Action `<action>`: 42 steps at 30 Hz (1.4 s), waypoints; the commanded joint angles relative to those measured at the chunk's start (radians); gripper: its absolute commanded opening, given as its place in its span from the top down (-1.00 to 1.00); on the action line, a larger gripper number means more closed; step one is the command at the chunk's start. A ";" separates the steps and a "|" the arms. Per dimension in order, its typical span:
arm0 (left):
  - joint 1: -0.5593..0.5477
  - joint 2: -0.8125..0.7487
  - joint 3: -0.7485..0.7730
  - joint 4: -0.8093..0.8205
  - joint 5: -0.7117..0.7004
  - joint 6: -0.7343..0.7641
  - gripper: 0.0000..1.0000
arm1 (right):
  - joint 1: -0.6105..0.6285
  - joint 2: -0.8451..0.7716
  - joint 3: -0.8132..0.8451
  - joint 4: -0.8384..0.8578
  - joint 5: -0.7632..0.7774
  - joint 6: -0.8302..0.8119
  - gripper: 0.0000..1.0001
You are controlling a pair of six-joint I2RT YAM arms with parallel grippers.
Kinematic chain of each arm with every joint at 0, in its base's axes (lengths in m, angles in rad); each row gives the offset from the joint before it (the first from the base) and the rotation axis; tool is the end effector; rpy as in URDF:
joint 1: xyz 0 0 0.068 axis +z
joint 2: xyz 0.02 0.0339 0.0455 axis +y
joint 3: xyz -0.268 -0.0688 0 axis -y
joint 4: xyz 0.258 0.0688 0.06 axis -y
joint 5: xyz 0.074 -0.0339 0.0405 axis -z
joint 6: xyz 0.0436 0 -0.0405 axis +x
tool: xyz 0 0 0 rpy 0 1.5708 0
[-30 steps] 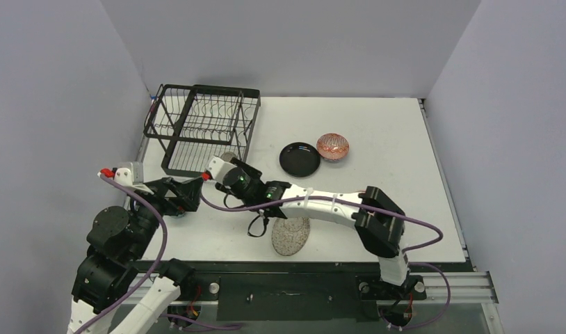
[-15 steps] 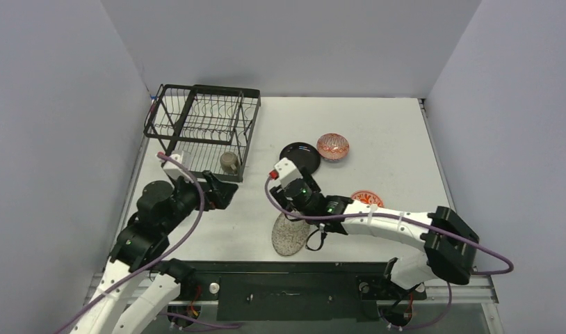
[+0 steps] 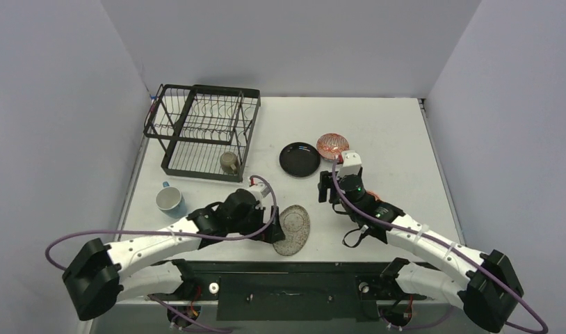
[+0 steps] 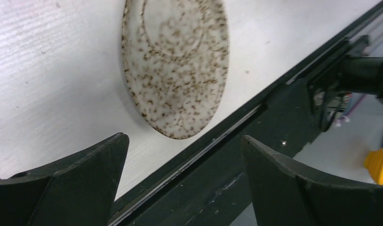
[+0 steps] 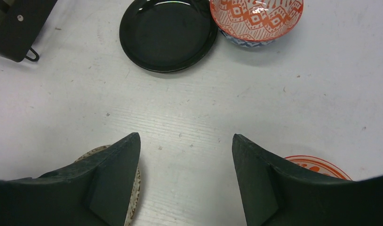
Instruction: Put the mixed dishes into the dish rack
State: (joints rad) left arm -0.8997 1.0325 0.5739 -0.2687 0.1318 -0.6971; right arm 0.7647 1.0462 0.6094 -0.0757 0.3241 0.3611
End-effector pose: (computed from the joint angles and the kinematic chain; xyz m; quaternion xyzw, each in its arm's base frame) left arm 0.1373 -0.1822 0.2053 0.1189 0.9030 -0.3345 0.2420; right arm 0.1867 0.1599 0.2341 -0.0910 0.8510 0.1481 0.4956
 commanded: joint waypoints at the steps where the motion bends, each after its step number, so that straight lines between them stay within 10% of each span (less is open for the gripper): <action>1: -0.015 0.135 0.040 0.109 -0.015 -0.006 -0.71 | -0.039 -0.096 -0.037 0.031 -0.068 0.070 -0.33; 14: 0.105 0.301 0.028 0.214 0.045 0.119 0.05 | -0.065 -0.222 -0.098 -0.016 -0.088 0.095 -0.32; 42: 0.116 0.478 0.016 0.403 0.065 0.158 0.76 | -0.067 -0.213 -0.114 0.025 -0.120 0.088 -0.29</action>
State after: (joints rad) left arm -0.7765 1.4971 0.5747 0.1184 0.1959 -0.5430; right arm 0.7055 0.8314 0.5049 -0.1047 0.2085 0.4400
